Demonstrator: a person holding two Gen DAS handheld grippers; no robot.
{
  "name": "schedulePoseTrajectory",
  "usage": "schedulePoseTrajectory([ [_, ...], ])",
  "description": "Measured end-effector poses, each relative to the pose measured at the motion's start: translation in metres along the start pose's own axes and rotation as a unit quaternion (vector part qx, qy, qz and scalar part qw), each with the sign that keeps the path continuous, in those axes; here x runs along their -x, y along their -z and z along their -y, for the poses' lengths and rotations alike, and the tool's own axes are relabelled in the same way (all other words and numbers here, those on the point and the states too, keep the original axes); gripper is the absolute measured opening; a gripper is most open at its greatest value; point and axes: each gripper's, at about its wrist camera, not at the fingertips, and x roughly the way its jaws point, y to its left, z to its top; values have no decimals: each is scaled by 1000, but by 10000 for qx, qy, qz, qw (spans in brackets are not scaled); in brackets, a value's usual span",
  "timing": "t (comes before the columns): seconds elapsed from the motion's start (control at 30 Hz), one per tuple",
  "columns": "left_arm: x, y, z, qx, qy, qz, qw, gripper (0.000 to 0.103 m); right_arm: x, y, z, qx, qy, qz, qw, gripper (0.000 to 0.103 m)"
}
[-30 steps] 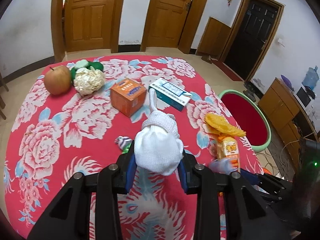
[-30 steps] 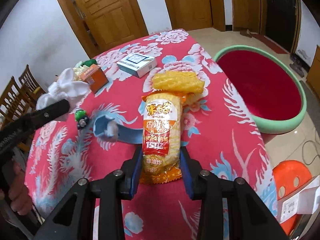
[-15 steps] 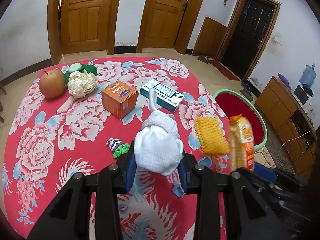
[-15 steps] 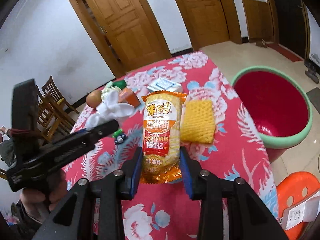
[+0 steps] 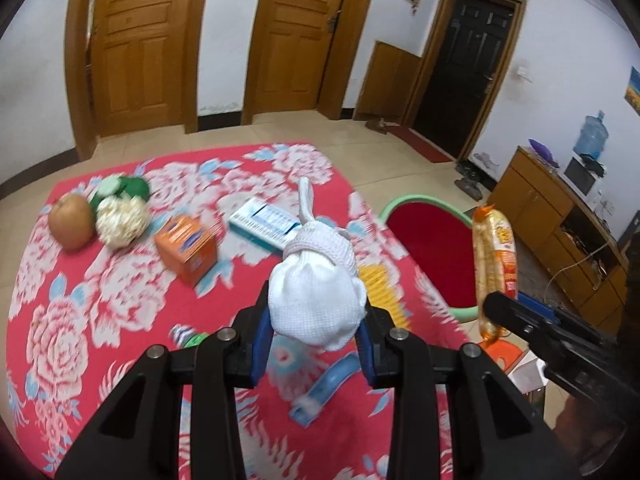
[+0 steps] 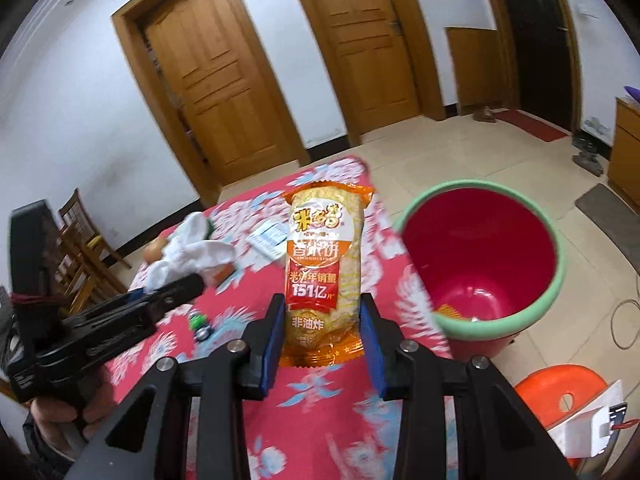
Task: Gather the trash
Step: 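Carry the snack packet over the red bin and open the right tool while the left tool carries the cloth, then open the left tool over the red bin to drop the white cloth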
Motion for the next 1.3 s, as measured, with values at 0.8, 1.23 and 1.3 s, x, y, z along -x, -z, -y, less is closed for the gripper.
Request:
schedulePoseTrajectory([
  [0.8, -109, -34, 115, -780, 419, -517, 9947, 35, -53, -7, 152, -1652, 1058, -68, 9805, 41],
  [1.23, -145, -32, 147, -1199, 469, -760, 9888, 40, -24, 2, 169, -2093, 1181, 229, 9704, 69],
  [1.3, -147, -34, 150, -1267, 481, -745, 9880, 48, -19, 2, 172, -2149, 1187, 283, 9690, 73],
])
